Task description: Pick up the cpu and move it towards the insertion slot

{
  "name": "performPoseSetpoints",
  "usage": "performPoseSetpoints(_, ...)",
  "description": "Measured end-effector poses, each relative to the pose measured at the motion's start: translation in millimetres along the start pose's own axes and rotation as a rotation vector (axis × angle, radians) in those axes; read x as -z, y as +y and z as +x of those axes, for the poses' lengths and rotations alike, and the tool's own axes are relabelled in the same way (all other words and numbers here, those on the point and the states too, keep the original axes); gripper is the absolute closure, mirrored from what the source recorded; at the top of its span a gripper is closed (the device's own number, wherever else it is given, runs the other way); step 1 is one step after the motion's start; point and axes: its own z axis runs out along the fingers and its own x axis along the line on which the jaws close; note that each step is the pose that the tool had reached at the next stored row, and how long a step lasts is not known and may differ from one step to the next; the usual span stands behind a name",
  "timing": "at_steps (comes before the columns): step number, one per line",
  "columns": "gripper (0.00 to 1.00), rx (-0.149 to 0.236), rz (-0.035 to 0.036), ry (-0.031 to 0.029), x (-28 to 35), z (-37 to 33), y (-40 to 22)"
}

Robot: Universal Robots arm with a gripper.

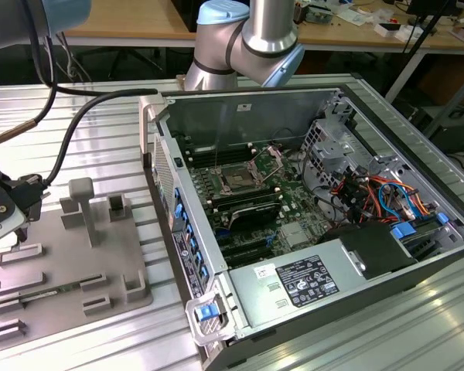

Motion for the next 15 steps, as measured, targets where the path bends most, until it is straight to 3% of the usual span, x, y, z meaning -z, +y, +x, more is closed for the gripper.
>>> performPoseSetpoints(10,0.45,0.0,-0.0016,-0.0001,0.3,0.0,0.0)
performPoseSetpoints(15,0.45,0.0,-0.0015,0.0001,5.0,0.0,0.2)
